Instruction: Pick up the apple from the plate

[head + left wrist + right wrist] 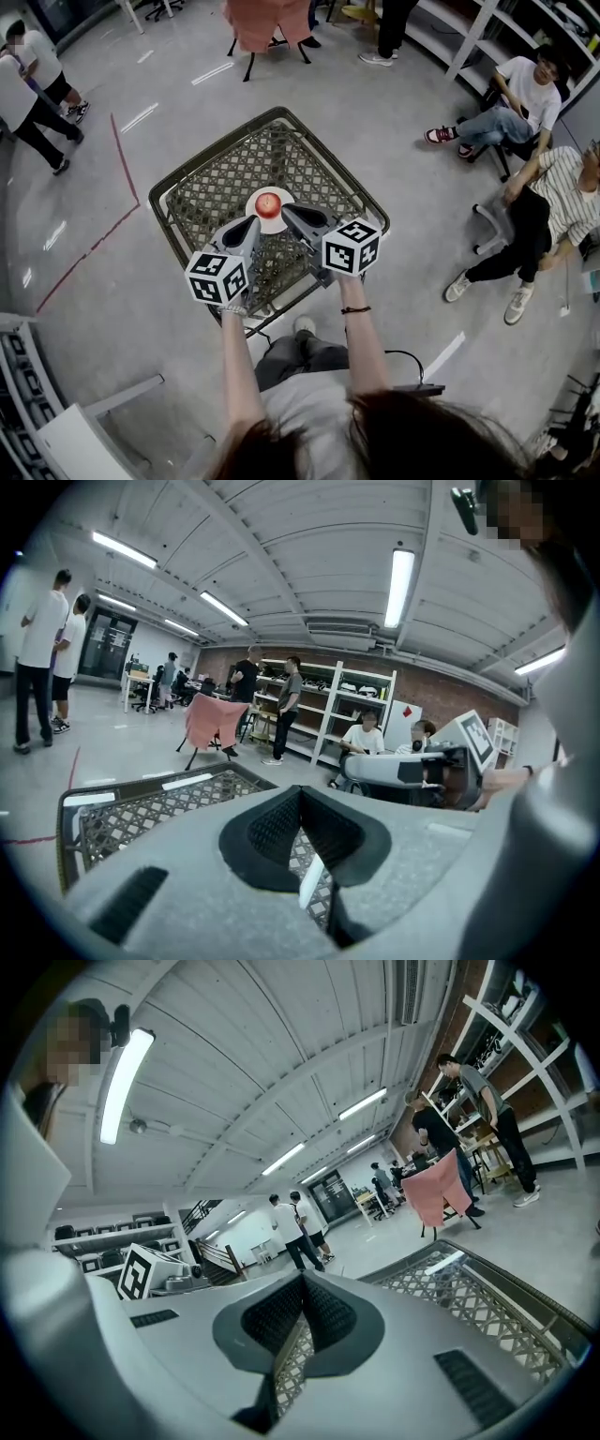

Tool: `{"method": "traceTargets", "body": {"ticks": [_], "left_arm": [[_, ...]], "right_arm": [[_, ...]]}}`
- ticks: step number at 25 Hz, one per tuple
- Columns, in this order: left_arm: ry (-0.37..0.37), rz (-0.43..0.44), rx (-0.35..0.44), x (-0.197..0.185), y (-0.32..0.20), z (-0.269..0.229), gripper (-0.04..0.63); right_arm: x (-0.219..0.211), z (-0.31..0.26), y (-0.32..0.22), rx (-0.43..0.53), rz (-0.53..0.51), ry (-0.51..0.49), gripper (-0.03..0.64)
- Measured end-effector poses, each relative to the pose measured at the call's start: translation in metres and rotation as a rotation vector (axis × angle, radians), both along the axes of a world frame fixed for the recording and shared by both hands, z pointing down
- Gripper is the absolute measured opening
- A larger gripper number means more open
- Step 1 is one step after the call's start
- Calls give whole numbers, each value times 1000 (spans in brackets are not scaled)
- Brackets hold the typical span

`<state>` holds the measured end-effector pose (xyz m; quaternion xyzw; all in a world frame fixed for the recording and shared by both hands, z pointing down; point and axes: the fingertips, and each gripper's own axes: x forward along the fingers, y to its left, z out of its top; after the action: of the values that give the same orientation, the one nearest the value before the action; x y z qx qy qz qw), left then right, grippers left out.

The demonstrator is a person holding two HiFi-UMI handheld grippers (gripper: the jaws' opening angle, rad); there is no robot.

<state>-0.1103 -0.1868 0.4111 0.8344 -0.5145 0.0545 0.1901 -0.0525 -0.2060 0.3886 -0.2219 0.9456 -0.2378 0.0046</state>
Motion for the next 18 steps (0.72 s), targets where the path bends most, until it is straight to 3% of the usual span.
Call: {"method": "traceTargets", "body": {"ticks": [9,18], "left_arm": [[-7,-31,-67,-12,-18,31,11],[-49,-1,-106,-17,-40,70,11]], "right_arm": [[-14,27,-26,-58,1,17,8],[-18,71,-48,-100,3,49,9]]}}
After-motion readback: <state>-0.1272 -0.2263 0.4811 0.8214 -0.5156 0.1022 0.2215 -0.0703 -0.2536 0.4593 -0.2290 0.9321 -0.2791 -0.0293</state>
